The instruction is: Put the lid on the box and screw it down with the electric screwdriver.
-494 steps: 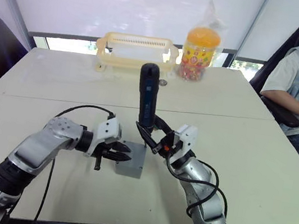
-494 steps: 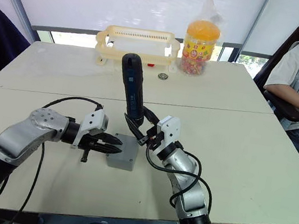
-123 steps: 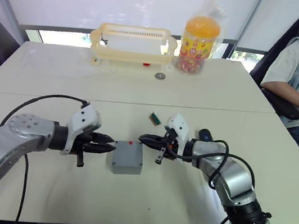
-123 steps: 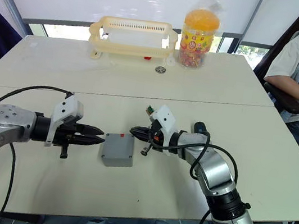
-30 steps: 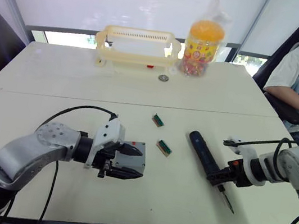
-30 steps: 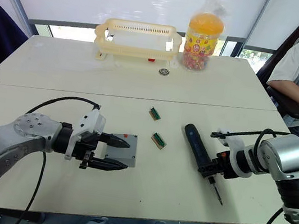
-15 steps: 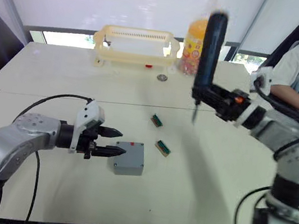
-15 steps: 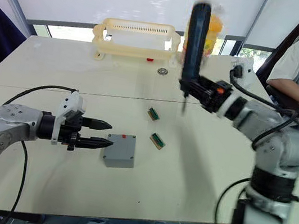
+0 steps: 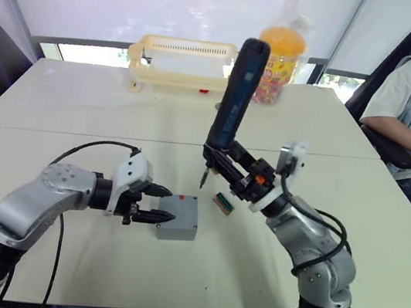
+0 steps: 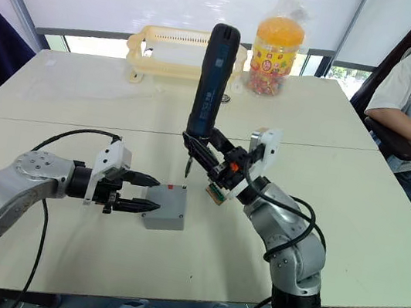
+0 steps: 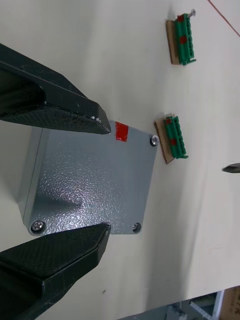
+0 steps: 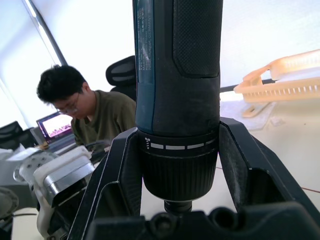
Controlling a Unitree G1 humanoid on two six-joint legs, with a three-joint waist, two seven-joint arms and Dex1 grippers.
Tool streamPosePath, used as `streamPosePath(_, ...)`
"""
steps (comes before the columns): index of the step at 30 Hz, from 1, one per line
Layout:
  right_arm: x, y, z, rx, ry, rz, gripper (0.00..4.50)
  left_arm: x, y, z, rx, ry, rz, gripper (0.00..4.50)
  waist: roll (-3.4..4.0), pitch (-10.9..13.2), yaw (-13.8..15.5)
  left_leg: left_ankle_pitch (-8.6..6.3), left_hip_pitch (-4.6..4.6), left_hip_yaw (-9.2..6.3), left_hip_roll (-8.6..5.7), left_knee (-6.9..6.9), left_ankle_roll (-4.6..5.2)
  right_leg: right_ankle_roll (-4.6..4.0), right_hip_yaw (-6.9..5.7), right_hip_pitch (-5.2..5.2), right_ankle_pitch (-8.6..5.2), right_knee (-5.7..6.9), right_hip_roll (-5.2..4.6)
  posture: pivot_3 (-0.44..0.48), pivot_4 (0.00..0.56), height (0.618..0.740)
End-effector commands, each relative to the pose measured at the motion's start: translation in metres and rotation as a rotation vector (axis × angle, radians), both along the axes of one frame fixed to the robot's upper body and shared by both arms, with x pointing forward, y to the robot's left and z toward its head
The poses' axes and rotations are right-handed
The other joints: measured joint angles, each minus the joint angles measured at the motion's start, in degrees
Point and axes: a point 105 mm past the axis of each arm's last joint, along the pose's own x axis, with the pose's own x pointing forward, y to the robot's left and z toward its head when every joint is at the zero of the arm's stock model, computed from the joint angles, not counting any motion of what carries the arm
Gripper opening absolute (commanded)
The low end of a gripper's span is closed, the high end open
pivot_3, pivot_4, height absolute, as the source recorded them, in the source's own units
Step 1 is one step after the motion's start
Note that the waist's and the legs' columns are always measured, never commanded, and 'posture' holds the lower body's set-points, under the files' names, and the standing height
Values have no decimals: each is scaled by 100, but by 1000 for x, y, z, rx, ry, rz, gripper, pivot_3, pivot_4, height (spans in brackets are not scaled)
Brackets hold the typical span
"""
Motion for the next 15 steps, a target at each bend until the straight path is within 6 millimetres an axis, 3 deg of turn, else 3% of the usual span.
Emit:
streamPosePath(1,-12,2,19,21,-118,9,1775,1,-3,0,22,-36,-29,2872,0,0,4,0,0,0,0,0,0,0,0,0,0,0,0,0,150,740)
streamPosePath(7,-10,7,8,-2,-119,-2,1775,1,-6,-17,39,4,-40,2872,-1,-1,6,0,5,-1,0,1,0,0,0,6,0,-2,-1,0,150,740)
streamPosePath(15,0,8,-6,-18,-125,-51,1775,0,-9,-25,52,11,-53,2872,-1,-2,9,0,9,-1,0,1,0,0,0,10,0,-2,-1,0,150,740)
